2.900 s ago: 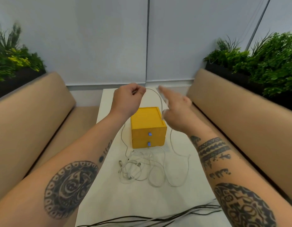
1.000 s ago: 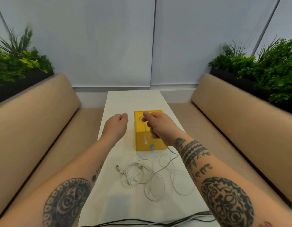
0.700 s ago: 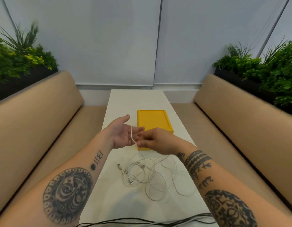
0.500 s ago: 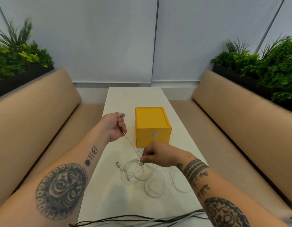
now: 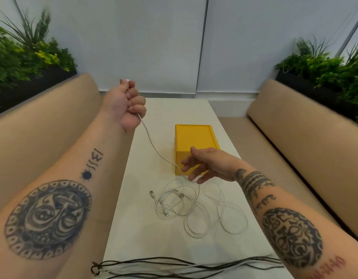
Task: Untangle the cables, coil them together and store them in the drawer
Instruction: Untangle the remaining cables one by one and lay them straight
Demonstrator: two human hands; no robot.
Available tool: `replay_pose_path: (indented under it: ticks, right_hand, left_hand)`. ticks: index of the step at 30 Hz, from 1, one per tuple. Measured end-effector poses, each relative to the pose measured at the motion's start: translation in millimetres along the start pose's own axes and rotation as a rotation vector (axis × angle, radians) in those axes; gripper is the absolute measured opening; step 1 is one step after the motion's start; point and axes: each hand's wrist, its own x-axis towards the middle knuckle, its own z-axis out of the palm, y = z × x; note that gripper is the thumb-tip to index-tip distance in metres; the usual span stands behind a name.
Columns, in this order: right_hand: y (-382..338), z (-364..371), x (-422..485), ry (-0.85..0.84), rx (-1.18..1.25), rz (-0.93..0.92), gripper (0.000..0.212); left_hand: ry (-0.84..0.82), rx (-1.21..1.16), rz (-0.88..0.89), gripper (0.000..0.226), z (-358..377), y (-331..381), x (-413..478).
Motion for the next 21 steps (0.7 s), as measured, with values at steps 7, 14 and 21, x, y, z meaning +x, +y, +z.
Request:
replay_pose_path:
  ticks: [7,14,21]
  right_hand:
    - [16,32,13,-0.242,-0.468,0.130,0.050]
    - [68,19,29,0.060,-0.603,0.395,0.046]
    - [102,18,73,0.286,-0.857,0.451,0.046]
  left_hand:
    - [0.182,-0.030,0.129,0.042,-13,8,6]
    - [0.479,0.309,-0.015,0.036,-83,-35,9]
    - [0.564,0.584,-0.361,0.023,-132,-88,2]
